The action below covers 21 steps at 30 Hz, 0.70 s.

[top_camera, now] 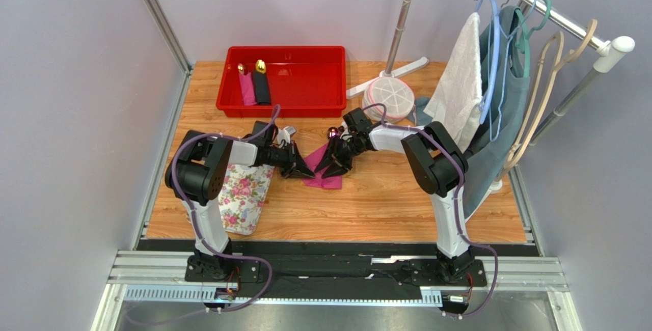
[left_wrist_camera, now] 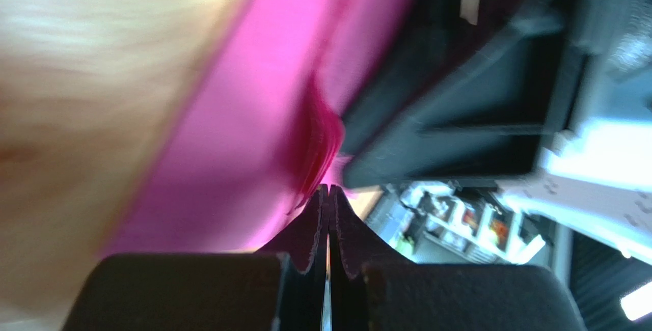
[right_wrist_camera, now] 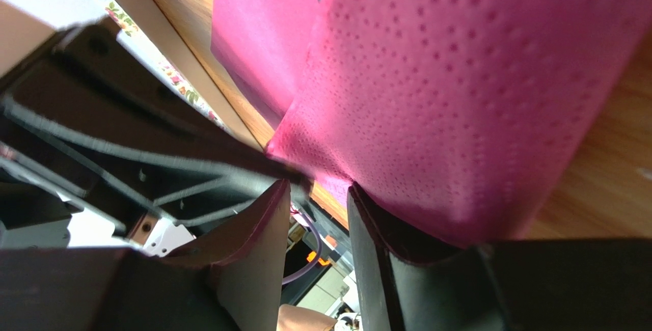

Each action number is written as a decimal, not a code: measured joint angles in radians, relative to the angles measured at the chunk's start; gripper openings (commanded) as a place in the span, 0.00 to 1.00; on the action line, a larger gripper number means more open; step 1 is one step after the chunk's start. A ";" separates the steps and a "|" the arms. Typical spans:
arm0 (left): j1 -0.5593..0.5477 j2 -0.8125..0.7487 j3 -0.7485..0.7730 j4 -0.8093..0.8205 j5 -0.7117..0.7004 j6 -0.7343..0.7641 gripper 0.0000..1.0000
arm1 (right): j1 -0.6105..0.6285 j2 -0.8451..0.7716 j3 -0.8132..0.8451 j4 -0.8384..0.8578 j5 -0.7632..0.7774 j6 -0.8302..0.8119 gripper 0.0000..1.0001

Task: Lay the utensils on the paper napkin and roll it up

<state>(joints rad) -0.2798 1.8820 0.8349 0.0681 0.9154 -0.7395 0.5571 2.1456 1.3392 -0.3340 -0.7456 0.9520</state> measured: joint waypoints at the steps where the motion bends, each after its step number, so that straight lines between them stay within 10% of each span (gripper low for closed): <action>1: 0.000 0.005 0.006 -0.020 -0.023 0.013 0.00 | 0.000 0.000 0.000 0.000 -0.001 -0.003 0.38; 21: 0.000 0.018 0.055 -0.137 -0.098 0.095 0.00 | -0.028 -0.113 0.111 -0.174 0.166 -0.235 0.01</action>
<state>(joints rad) -0.2798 1.9003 0.8898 -0.0685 0.8173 -0.6441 0.5289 2.0327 1.4502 -0.5079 -0.5797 0.7170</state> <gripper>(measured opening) 0.007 0.025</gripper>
